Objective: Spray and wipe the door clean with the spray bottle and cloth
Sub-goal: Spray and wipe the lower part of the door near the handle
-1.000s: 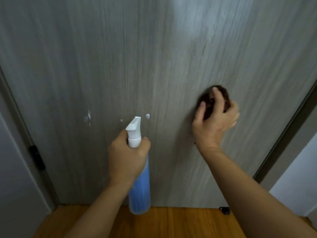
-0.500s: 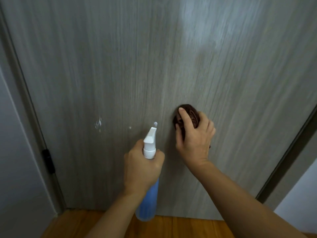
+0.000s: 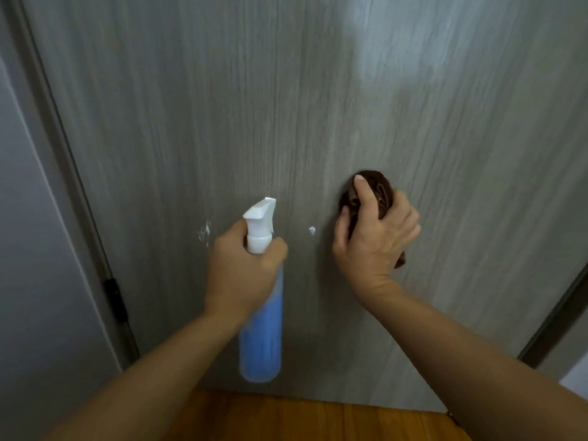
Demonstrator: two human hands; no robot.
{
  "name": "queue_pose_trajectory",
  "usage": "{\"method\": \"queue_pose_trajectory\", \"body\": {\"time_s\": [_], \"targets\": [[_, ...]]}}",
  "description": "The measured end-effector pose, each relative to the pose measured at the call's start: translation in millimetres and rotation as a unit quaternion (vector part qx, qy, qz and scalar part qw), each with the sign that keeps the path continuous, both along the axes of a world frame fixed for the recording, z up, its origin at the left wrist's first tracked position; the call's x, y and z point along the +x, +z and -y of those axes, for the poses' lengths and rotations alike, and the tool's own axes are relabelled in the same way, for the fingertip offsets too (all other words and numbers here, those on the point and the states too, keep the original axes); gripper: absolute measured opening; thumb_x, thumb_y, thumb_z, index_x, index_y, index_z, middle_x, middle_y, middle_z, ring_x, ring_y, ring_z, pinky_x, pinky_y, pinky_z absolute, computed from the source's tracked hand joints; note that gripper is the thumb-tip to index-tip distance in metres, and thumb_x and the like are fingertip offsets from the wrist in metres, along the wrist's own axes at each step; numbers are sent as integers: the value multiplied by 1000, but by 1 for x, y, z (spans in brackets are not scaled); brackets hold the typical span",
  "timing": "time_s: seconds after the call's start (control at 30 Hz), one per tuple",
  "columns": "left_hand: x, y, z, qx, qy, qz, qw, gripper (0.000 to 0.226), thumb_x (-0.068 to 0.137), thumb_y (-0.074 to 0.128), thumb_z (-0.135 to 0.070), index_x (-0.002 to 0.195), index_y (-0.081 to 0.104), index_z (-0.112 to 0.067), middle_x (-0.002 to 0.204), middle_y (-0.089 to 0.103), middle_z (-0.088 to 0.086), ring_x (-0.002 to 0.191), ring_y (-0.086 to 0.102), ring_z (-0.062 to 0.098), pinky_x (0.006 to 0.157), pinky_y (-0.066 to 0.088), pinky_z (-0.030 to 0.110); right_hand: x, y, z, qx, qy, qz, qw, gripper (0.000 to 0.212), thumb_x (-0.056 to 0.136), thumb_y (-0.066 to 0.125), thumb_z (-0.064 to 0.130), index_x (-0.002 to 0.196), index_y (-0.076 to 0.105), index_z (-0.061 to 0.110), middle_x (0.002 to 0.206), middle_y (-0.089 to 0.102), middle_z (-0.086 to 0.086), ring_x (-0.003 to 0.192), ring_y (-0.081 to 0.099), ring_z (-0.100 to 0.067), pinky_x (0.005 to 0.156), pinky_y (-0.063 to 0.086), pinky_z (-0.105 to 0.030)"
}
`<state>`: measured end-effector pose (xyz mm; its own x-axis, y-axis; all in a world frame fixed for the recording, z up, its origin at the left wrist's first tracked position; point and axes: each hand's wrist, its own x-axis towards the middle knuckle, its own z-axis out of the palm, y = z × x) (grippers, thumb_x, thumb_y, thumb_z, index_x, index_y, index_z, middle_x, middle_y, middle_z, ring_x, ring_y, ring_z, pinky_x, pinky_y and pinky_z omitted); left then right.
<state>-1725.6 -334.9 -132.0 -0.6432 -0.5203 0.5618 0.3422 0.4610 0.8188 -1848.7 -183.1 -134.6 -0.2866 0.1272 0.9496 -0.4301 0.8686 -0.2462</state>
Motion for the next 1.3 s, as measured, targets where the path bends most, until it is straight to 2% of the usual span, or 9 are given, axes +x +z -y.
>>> {"method": "queue_pose_trajectory", "body": {"time_s": [0.1, 0.23, 0.37, 0.43, 0.57, 0.67, 0.87, 1.07, 1.3], "targets": [[3, 19, 29, -37, 9, -11, 999, 17, 74, 67, -29, 77, 62, -13, 64, 63, -2, 58, 60, 14, 55, 48, 36, 10, 4, 30, 78, 15, 16, 997, 57, 89, 57, 41, 145, 50, 30, 134, 40, -20, 113, 38, -37, 92, 34, -53], [13, 14, 61, -49, -8, -14, 999, 22, 78, 67, -29, 85, 63, -9, 70, 65, 6, 63, 65, 16, 58, 52, 43, 24, 4, 33, 71, 72, 43, 994, 69, 86, 61, 35, 152, 43, 28, 137, 40, -22, 116, 39, -38, 99, 34, -52], [19, 4, 91, -53, -16, -23, 998, 20, 79, 67, -28, 83, 63, -8, 72, 65, 2, 67, 65, 22, 55, 50, 33, 23, -2, -3, 22, 131, -9, 991, 67, 90, 73, 12, 149, 42, 19, 139, 47, -26, 120, 47, -44, 114, 24, -25], [19, 2, 104, -45, -16, -35, 998, 19, 80, 69, -27, 85, 65, -8, 76, 67, -2, 66, 66, 14, 54, 49, 28, 21, -8, -11, -39, 107, -26, 993, 59, 91, 73, 9, 145, 51, 18, 139, 50, -28, 120, 49, -46, 114, 24, -21], [18, -1, 125, -13, -1, -59, 998, 10, 79, 70, -27, 79, 63, -20, 69, 68, -18, 59, 62, -5, 50, 44, 9, 19, -23, 14, -141, 17, 3, 990, 57, 93, 65, 13, 148, 52, 16, 147, 44, -28, 118, 46, -51, 109, 32, -42], [18, -6, 137, -5, 14, -68, 998, 9, 80, 69, -22, 80, 63, -15, 69, 67, -18, 58, 62, -6, 50, 43, 7, 16, -37, 48, -146, -10, 20, 989, 64, 89, 62, 19, 150, 42, 18, 150, 38, -30, 119, 42, -50, 103, 31, -55], [20, -18, 139, -36, 33, -53, 997, 14, 81, 73, -28, 78, 60, -24, 69, 65, -6, 66, 65, 5, 52, 47, 21, 30, -79, 108, -94, 25, 22, 995, 59, 88, 60, 23, 144, 43, 24, 148, 31, -19, 123, 39, -43, 104, 30, -56], [17, -42, 124, -46, 0, -36, 998, 26, 86, 78, -7, 82, 61, -25, 68, 64, -8, 69, 67, 3, 53, 47, 12, 39, -75, 90, -52, 90, 31, 994, 55, 87, 61, 18, 140, 49, 26, 136, 48, -24, 113, 51, -45, 100, 39, -53], [14, -47, 118, -45, -44, -26, 998, 27, 88, 77, -7, 83, 60, -27, 80, 67, -13, 69, 67, 6, 55, 50, 13, 25, -25, 48, -262, 24, 35, 964, 54, 89, 65, 14, 142, 55, 13, 139, 45, -25, 118, 46, -47, 108, 34, -56]]}}
